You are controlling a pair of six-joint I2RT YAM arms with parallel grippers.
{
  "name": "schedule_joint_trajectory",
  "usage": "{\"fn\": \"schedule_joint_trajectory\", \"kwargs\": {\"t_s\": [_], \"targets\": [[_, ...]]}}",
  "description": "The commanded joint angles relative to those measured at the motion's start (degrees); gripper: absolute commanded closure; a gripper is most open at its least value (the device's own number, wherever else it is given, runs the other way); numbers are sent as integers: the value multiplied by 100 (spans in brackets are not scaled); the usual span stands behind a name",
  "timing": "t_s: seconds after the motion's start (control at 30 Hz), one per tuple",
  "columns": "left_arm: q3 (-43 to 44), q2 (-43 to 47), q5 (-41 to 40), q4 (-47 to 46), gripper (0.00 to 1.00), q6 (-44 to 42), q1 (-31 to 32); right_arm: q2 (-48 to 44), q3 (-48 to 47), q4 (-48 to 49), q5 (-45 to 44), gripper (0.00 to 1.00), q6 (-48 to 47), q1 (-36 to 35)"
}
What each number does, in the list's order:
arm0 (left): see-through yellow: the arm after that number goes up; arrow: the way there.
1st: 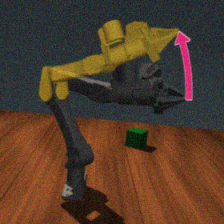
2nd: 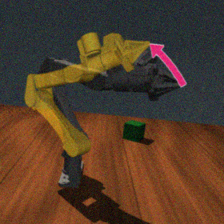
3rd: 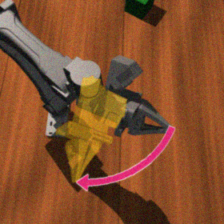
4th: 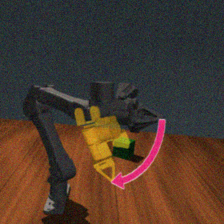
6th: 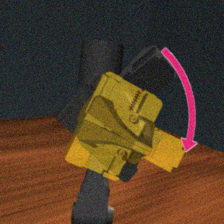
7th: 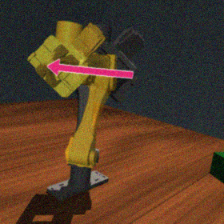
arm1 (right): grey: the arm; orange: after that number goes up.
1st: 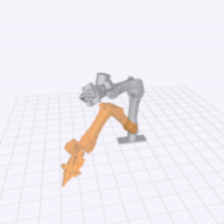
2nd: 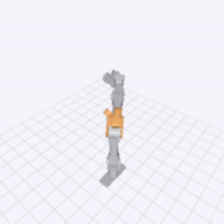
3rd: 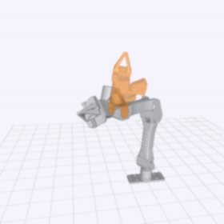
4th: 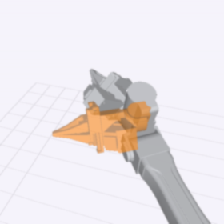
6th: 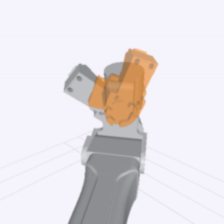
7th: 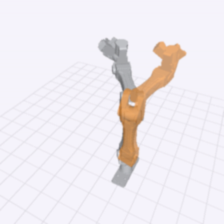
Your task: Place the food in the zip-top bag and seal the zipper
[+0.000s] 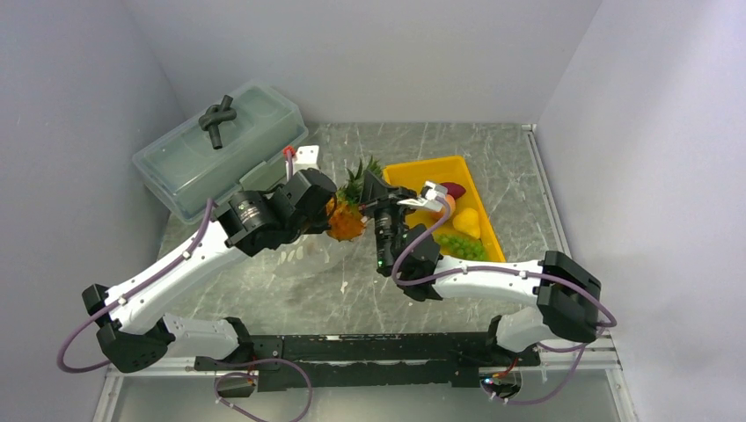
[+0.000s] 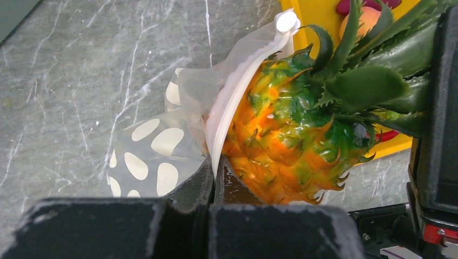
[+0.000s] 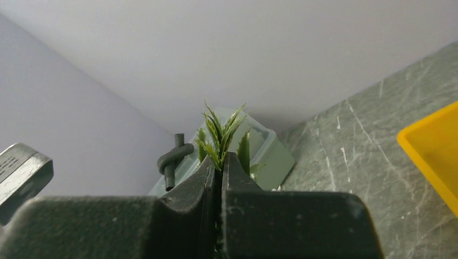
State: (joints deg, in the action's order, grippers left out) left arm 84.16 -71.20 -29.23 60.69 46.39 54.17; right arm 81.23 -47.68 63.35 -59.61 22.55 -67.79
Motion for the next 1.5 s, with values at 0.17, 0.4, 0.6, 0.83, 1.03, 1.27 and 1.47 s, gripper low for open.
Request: {"fn": "schedule_joint_trajectory", "kwargs": {"t_s": [0.17, 0.4, 0.6, 0.83, 1.03, 1.27, 1.47], "targets": [[-312, 120, 98, -383, 100, 500, -33, 245, -995, -985, -803, 100, 511, -204], [-328, 200, -116, -415, 100, 600, -68, 74, -857, -2197, -566, 100, 1138, -252], [-464, 348, -138, -569, 100, 734, -165, -45, -427, -2340, -316, 100, 1532, -314], [-506, 350, -132, -604, 100, 784, -273, -97, -206, -2030, -296, 100, 1618, -524], [-593, 378, 68, -706, 100, 739, -326, -30, -418, -2372, -543, 100, 1889, -569], [-614, 305, 395, -711, 100, 653, -328, 51, -633, -1919, -871, 100, 1570, -536], [-708, 475, 491, -720, 100, 756, -328, 85, -910, -1825, -779, 100, 1520, -463]]}}
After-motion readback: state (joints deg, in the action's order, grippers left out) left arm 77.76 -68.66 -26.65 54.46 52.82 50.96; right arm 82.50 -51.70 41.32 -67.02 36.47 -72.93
